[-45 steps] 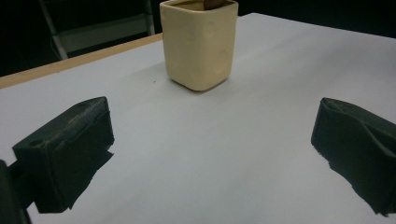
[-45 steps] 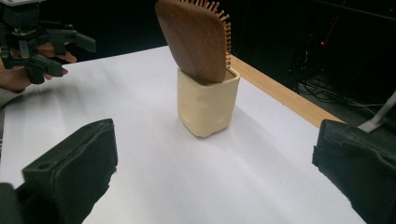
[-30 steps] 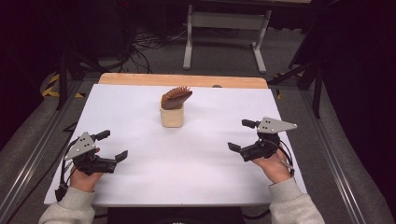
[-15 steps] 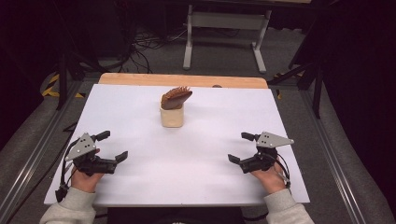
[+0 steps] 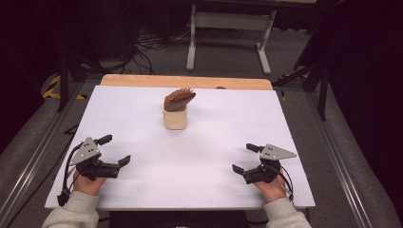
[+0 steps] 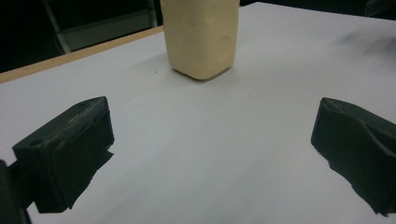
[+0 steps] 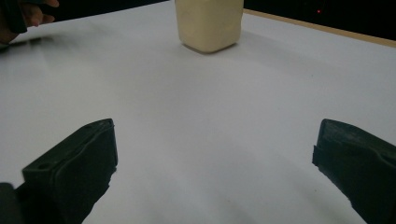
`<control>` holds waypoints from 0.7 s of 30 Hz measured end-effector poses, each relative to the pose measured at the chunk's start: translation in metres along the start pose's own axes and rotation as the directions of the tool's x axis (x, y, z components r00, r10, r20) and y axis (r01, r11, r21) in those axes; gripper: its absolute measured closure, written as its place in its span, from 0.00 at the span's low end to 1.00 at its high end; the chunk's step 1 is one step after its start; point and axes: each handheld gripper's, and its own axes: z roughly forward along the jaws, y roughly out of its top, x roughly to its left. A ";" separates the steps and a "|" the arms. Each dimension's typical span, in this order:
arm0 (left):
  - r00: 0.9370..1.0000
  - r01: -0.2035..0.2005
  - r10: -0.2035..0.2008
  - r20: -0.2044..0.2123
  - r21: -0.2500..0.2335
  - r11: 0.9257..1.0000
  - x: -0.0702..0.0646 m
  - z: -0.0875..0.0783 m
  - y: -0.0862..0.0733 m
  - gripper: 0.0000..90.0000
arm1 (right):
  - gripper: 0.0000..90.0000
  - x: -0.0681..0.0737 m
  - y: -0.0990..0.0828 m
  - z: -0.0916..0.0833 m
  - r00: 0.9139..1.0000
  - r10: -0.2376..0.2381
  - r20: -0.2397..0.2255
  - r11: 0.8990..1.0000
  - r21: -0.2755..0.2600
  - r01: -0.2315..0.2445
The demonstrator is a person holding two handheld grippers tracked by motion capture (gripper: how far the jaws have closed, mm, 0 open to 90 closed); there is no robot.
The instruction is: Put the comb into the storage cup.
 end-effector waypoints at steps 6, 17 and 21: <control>1.000 0.004 -0.004 -0.006 -0.007 1.000 -0.001 0.001 -0.001 0.00 | 0.00 0.003 0.001 -0.001 0.999 -0.032 0.031 0.999 -0.008 0.032; 1.000 0.024 -0.024 -0.019 -0.010 1.000 0.001 0.002 -0.002 0.00 | 0.00 -0.001 -0.001 -0.005 0.998 0.013 0.059 0.999 -0.039 -0.011; 0.999 0.036 -0.036 -0.021 -0.011 0.999 0.002 0.001 -0.002 0.00 | 0.00 0.001 -0.001 -0.005 0.998 0.002 0.062 0.999 -0.038 0.001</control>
